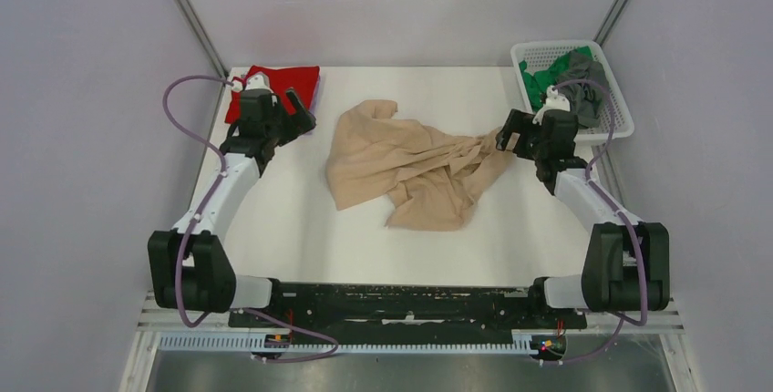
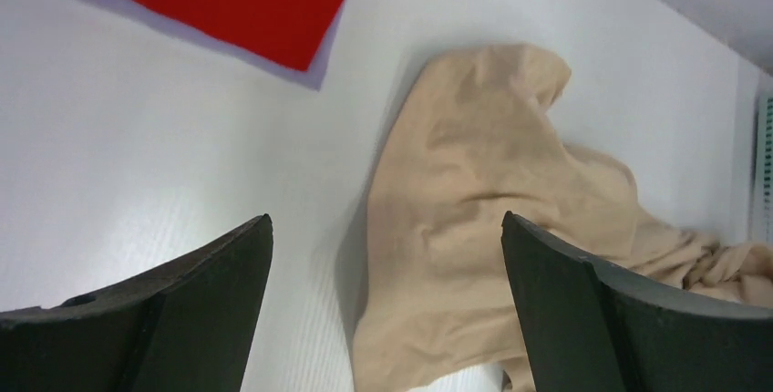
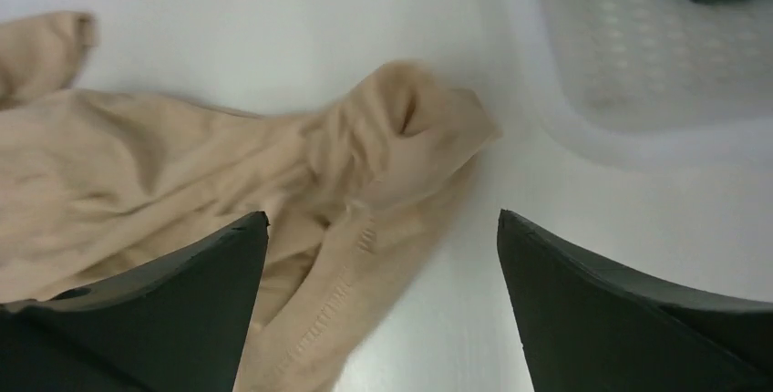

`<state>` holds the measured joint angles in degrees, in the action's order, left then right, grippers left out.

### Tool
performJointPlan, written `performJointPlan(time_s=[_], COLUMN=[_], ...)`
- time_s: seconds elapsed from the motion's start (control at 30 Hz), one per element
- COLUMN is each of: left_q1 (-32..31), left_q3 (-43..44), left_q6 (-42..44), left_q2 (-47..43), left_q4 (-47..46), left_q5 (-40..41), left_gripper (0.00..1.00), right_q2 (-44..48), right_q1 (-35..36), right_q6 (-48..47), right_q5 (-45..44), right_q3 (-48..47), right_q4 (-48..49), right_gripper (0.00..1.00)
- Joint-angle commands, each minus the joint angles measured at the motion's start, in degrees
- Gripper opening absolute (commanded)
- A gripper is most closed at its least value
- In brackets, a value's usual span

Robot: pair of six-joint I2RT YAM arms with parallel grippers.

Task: Fold and stack the t-shirts
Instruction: Move the tshirt to the center of the board, then flatten out the tshirt

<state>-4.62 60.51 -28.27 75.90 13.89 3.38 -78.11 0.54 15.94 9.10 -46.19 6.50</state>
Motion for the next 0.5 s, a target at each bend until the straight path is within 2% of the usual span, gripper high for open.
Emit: performJointPlan(time_s=[0.0,0.1,0.2,0.27,0.4,0.47], left_q1=[-0.7,-4.6,-11.1,-15.1,-21.1,-22.5], left_q3=[-1.8,-3.9,-4.9,-6.0,-10.9,-12.8], left_q6=[-5.7,-6.7,-5.6,-5.5,-6.3,-6.8], left_q2=[4.2,6.1,8.5,9.4,8.6,9.1], left_q4=[4.9,7.9,15.5,19.8,20.1,18.1], left_q5=[-9.9,-11.7,-6.8,-3.7,-4.0,-3.6], left_gripper=[1.0,1.0,1.0,1.0,0.98,0.94], right_q2=[3.8,5.5,3.9,1.0,-3.8,-4.7], right_q1=[0.7,4.0,14.7,20.5,27.3,29.3], right_q6=[-4.3,-9.7,-19.2,-21.9,-23.7,-24.3], right_q5=[-18.3,-19.7,-25.5,-25.4,-21.2,-19.6], right_q3=[-2.6,-3.8,-5.5,-6.6,-7.9,-7.9], right_q4=[-5.8,-9.1,-14.7,-16.9,-15.9,-13.9], right_gripper=[0.98,0.98,0.98,0.98,0.98,0.98])
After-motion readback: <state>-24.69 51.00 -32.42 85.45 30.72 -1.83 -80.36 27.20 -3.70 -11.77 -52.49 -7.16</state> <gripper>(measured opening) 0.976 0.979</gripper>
